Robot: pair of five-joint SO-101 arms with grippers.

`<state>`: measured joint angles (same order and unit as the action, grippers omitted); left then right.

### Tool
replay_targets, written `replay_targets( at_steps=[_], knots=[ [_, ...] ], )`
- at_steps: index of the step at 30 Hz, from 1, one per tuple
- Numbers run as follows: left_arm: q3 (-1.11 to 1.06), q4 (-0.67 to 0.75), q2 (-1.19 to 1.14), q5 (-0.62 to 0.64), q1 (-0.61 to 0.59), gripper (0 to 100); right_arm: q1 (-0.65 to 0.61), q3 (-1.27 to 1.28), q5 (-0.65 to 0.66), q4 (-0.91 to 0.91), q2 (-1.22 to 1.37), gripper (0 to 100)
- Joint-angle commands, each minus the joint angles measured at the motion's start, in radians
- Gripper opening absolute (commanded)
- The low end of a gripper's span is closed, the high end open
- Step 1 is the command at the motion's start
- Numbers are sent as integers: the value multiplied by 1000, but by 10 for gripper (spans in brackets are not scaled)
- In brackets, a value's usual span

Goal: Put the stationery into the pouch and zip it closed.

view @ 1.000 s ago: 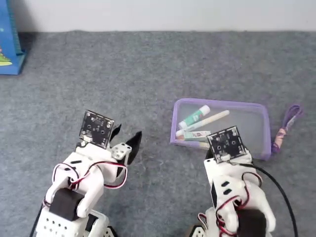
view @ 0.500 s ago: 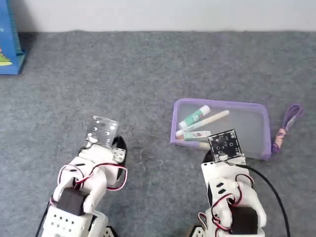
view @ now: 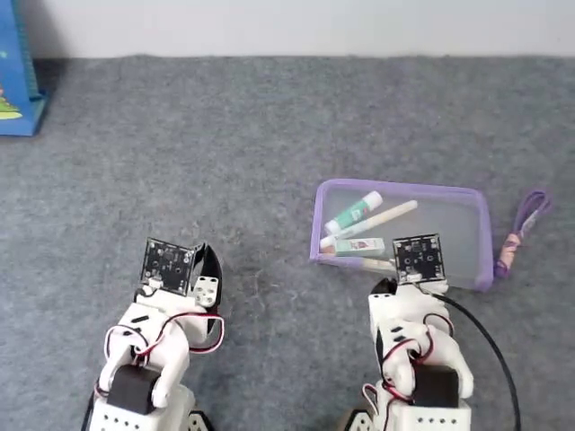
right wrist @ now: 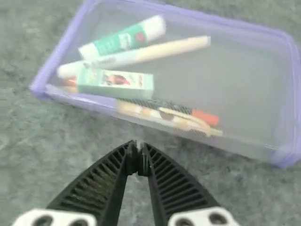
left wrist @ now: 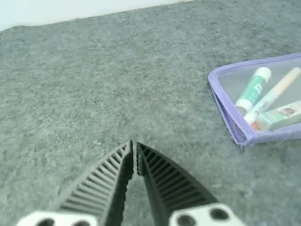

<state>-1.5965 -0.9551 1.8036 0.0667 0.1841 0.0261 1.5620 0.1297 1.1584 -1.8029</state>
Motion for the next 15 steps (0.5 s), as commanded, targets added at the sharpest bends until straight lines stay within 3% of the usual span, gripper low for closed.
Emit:
replay_targets(
  at_steps=[1, 10, 15],
  knots=[
    [-10, -9, 15, -9, -6, 12, 41, 23, -9, -38, -12, 9],
    [-87, -31, 15, -9, -5, 12, 44, 121, -9, -5, -12, 9],
    [-87, -84, 15, -2, -3, 12, 45, 121, -6, 156, -12, 9]
  ],
)
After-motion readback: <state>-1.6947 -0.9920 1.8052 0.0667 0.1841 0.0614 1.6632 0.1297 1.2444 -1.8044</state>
